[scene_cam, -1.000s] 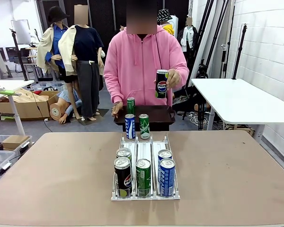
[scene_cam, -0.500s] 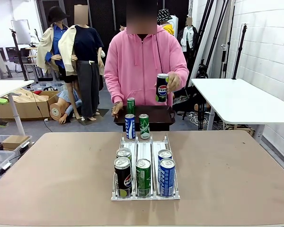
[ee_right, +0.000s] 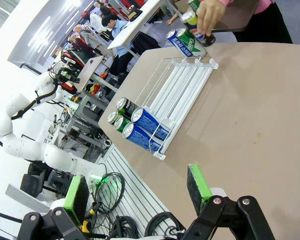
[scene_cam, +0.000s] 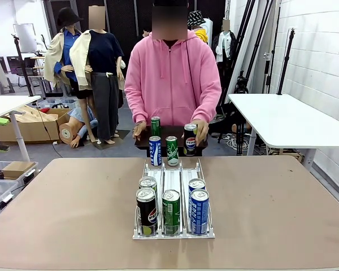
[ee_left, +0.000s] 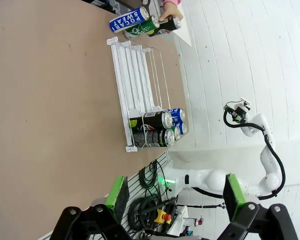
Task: Retrieve and hand over the desired beverage to the person.
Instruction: Pick up another can of the same type that the person held from the Automatic Can Dispenser.
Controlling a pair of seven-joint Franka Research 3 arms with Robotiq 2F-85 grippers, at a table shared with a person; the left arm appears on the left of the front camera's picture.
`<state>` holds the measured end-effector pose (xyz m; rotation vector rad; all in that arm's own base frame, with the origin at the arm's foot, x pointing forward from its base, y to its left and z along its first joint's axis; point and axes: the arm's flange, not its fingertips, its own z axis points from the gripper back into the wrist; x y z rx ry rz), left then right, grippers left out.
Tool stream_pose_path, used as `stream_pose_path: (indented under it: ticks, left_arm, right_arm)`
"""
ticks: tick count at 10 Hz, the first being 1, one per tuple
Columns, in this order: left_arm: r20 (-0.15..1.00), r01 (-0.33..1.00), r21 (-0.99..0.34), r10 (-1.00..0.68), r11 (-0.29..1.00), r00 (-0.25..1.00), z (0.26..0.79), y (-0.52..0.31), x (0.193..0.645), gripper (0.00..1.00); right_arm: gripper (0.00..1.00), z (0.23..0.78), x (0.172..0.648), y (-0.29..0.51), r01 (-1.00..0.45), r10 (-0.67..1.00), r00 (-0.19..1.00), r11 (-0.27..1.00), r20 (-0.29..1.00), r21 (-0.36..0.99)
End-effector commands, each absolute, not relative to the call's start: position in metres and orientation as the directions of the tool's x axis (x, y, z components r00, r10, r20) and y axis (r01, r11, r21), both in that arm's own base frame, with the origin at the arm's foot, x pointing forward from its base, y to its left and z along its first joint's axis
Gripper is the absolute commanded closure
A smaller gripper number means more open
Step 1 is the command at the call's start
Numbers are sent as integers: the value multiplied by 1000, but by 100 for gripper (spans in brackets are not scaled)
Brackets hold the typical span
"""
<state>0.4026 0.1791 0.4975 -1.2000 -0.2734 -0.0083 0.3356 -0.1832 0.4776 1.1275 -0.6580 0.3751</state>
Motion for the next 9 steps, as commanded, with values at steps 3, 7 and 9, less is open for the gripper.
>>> stream_pose_path:
  ticks: [3, 7, 9]
  left_arm:
    - [213, 150, -918, 139, 366, 967, 498, 179, 402, 0]
    - [213, 150, -918, 139, 366, 967, 498, 179, 402, 0]
    - [213, 150, -918, 139, 366, 967, 498, 179, 402, 0]
  right_arm:
    - [0, 478, 336, -183, -598, -50, 747, 386, 663, 702]
    - [0, 478, 336, -183, -598, -50, 747, 386, 663, 702]
    - [0, 478, 336, -183, -598, -50, 747, 386, 663, 702]
